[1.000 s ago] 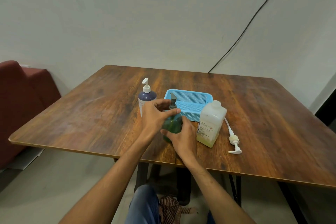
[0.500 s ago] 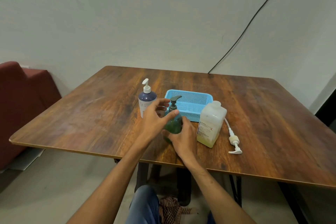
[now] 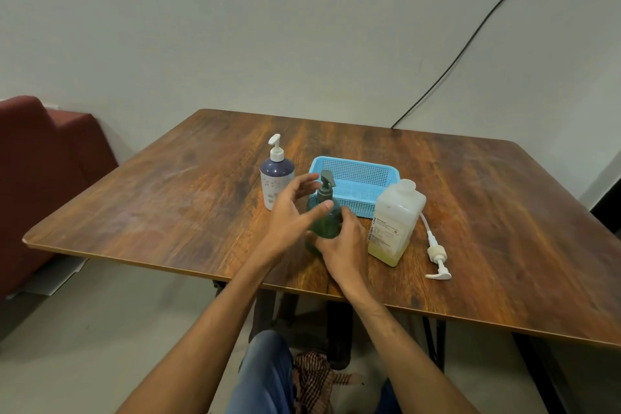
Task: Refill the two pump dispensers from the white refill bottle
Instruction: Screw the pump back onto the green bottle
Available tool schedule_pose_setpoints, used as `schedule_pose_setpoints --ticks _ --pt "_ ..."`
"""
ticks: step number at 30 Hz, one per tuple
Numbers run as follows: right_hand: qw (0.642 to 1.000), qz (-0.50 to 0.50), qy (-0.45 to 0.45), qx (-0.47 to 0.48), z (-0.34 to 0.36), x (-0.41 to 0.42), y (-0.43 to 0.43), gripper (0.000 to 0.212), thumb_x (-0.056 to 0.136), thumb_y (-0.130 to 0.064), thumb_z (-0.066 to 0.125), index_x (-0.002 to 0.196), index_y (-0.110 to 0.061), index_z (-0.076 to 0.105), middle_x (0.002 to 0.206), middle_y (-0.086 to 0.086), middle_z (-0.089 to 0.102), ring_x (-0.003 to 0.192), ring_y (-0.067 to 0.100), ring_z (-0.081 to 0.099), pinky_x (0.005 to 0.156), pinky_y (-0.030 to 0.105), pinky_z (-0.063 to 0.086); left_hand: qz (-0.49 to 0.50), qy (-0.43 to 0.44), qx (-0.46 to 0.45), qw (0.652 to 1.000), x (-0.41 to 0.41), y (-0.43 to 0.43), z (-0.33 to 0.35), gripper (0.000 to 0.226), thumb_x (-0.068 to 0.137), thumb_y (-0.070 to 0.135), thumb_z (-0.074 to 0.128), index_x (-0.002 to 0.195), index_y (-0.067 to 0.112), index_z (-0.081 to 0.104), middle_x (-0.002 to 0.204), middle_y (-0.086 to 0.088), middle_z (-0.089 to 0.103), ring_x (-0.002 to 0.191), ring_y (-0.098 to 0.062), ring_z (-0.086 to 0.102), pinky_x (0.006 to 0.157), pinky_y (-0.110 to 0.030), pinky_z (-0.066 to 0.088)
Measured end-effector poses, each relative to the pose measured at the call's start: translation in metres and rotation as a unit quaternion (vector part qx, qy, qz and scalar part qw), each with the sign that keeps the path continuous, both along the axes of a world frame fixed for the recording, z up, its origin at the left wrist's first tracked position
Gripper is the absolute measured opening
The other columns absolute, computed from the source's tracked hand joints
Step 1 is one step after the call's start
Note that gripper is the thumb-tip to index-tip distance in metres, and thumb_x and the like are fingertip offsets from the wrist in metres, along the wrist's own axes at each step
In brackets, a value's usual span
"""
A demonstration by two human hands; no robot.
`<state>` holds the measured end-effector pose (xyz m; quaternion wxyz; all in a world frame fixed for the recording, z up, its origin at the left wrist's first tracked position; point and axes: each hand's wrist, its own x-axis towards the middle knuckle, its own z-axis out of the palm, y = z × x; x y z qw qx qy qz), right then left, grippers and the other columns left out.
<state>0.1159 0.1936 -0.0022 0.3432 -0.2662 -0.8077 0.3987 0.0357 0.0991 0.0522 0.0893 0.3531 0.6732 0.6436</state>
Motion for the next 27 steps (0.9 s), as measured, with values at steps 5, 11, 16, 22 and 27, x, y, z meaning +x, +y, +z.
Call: schedule_pose_setpoints --ticks 5,11,16,22,27 --pt "1.0 0.0 0.004 -0.002 0.002 0.0 0.0 0.068 0.071 -0.037 0.087 0.129 -0.028 0.053 0.125 -0.008 0.06 0.119 0.012 0.055 0.099 0.035 0.052 0.082 0.006 0.03 0.996 0.012 0.013 0.004 0.037 0.08 0.018 0.083 0.112 0.011 0.065 0.112 0.002 0.07 0.106 -0.01 0.067 0.089 -0.022 0.057" --pt "1.0 0.003 0.002 0.005 0.001 0.0 0.0 0.065 0.068 -0.043 0.085 0.124 -0.028 0.055 0.119 -0.01 0.062 0.114 0.011 0.057 0.095 0.04 0.054 -0.053 -0.049 0.032 0.997 0.008 0.005 0.007 0.036 0.099 0.002 0.056 0.134 0.012 0.056 0.124 0.005 0.067 0.123 -0.007 0.061 0.091 -0.019 0.054" --pt "1.0 0.001 -0.002 0.006 0.002 0.001 0.001 0.067 0.073 -0.037 0.086 0.13 -0.027 0.053 0.123 -0.009 0.061 0.116 0.009 0.055 0.093 0.025 0.048 0.088 -0.021 0.068 0.994 0.013 0.013 -0.002 0.047 0.08 0.022 0.083 0.121 0.014 0.061 0.118 0.004 0.068 0.111 -0.007 0.065 0.093 -0.025 0.055" --pt "1.0 -0.001 0.001 -0.004 0.002 0.001 0.001 0.066 0.074 -0.028 0.086 0.131 -0.027 0.053 0.118 -0.017 0.055 0.112 0.001 0.052 0.085 0.008 0.037 0.055 0.014 0.032 0.998 0.011 0.018 0.002 0.03 0.087 0.013 0.076 0.116 0.015 0.066 0.113 0.003 0.072 0.11 -0.012 0.068 0.095 -0.028 0.057" --pt "1.0 0.012 0.003 0.003 0.002 0.001 0.002 0.063 0.072 -0.035 0.086 0.126 -0.027 0.055 0.12 -0.012 0.06 0.113 0.008 0.055 0.093 0.028 0.051 -0.033 -0.07 0.061 0.995 0.006 0.002 -0.002 0.052 0.096 0.008 0.063 0.145 0.013 0.046 0.133 0.003 0.062 0.126 -0.007 0.058 0.1 -0.022 0.051"
